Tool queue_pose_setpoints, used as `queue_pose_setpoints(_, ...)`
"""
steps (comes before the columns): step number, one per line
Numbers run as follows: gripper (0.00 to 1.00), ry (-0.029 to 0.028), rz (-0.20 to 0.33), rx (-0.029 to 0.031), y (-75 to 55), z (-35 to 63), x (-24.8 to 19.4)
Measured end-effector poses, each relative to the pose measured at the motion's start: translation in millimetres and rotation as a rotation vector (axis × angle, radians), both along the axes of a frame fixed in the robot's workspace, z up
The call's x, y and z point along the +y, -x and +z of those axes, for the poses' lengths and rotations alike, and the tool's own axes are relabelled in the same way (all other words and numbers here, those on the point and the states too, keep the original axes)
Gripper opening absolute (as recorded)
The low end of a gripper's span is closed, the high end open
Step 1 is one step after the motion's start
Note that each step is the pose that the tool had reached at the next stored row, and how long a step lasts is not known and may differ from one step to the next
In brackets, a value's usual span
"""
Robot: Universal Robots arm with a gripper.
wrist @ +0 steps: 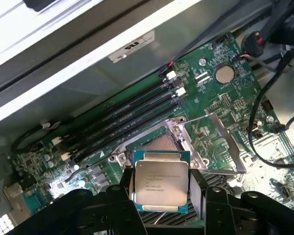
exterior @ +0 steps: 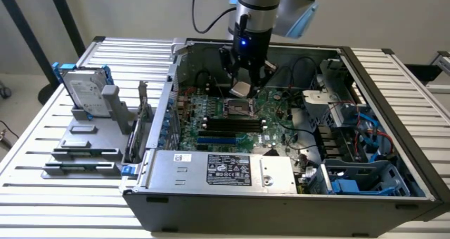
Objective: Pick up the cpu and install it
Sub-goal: 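Place the cpu into insertion slot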
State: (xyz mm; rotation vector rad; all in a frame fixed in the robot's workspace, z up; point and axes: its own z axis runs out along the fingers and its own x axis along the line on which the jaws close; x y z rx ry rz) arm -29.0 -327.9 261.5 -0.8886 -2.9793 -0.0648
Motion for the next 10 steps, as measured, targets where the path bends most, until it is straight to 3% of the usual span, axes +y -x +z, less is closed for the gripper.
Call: queue_pose_setpoints(10, 0.55, 0.0000, -0.182, 0.0000, 0.0, -8.6, 0.0)
